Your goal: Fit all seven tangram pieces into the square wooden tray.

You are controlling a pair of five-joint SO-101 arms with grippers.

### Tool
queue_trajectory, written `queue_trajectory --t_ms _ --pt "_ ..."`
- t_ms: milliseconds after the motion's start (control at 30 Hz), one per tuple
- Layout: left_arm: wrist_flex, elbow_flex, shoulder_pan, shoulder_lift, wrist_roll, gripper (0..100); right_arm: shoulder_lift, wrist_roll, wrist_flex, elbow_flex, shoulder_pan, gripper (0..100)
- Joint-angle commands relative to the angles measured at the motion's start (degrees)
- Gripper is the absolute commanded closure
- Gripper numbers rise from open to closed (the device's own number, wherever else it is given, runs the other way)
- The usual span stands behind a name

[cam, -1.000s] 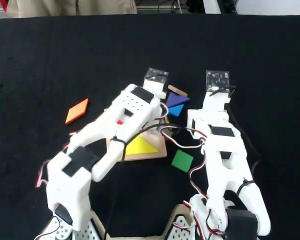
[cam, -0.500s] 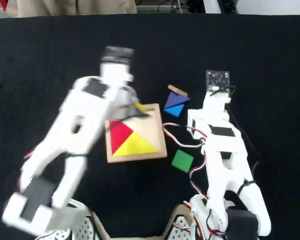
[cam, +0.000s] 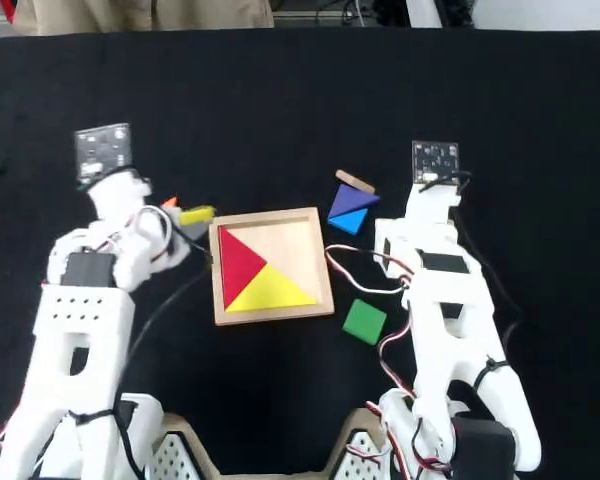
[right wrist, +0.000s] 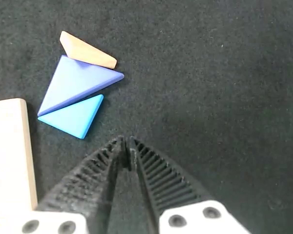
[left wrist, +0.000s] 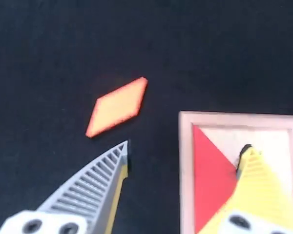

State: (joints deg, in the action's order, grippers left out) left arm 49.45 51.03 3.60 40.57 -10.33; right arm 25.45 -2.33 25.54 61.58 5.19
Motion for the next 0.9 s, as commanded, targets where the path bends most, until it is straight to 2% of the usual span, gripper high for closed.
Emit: queue_trajectory --t_ms 0,133,300,433,800,833,867 --pt "-2.8 -1.0 4.9 -2.0 0.2 65 -0.4 0.2 -1.1 -1.5 0.8 98.7" --pt "-8.6 -1.2 6.2 -11.8 -4.2 65 -0.5 -0.4 -1.0 -1.4 -1.8 98.7" --pt "-13.1 -3.8 6.4 -23.1 -5.9 65 -0.6 -6.4 -0.6 -1.2 -4.2 98.7" --pt "-11.0 -6.1 6.5 -24.4 -5.9 65 -0.6 -6.5 -0.7 -0.7 -4.5 98.7" --pt "-11.6 -5.1 8.5 -21.3 -5.2 65 -0.6 -6.4 -0.9 -0.7 -4.5 98.7" --pt "-12.7 -5.7 9.3 -21.5 -3.5 65 -0.6 -6.4 -1.1 -0.7 -4.5 98.7" --pt "-13.4 -6.5 10.0 -21.7 1.1 65 -0.6 -6.4 -1.1 -0.7 -4.5 98.7"
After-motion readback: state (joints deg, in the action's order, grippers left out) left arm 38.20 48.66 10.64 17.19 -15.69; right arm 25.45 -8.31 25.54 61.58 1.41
